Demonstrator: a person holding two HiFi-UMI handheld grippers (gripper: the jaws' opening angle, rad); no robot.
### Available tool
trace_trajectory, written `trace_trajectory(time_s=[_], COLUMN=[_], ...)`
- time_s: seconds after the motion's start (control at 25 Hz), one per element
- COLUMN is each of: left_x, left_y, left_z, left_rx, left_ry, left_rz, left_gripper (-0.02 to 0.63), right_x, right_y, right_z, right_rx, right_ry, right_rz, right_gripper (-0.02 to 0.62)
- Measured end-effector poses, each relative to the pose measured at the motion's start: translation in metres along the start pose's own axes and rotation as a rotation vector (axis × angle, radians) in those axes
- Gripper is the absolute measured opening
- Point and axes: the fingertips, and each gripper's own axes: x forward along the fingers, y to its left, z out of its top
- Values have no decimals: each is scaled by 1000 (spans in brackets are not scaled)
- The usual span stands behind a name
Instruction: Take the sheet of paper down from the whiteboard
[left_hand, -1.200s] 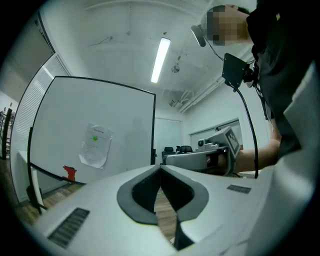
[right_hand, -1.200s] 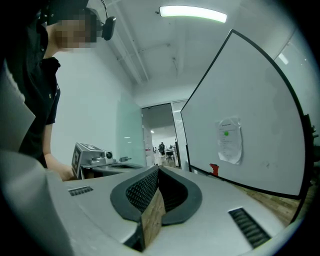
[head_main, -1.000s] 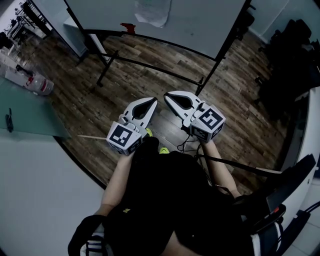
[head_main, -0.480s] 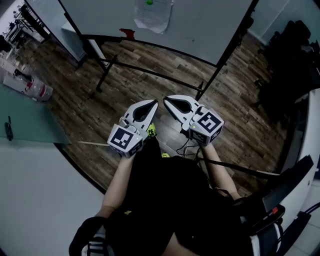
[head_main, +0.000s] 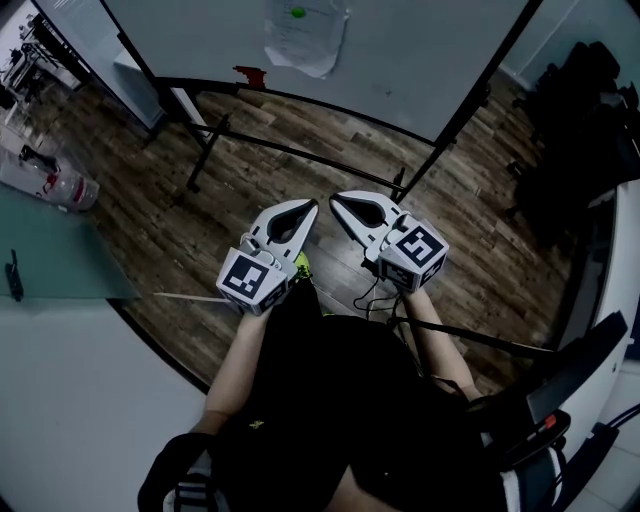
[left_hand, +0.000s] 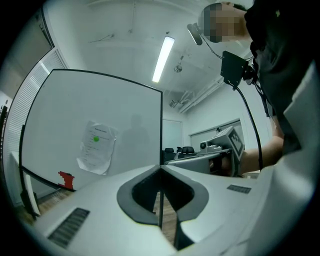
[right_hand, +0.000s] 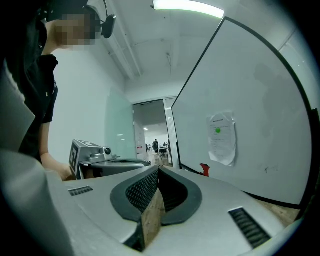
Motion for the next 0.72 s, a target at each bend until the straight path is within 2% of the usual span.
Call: trace_trajectory(time_s=[0.32, 0.72], left_x=[23, 50], left_y=[44, 107], left_z=[4, 10], left_rx=[1, -1], left_ry=[4, 19], left_rz=[-18, -52], left_gripper=[20, 20], right_x=[37, 89], right_y=[-29, -72], right_z=[11, 22], right_rx=[-5, -24], right_ry=[14, 33], right_rz=[-1, -48], right_gripper=[5, 5])
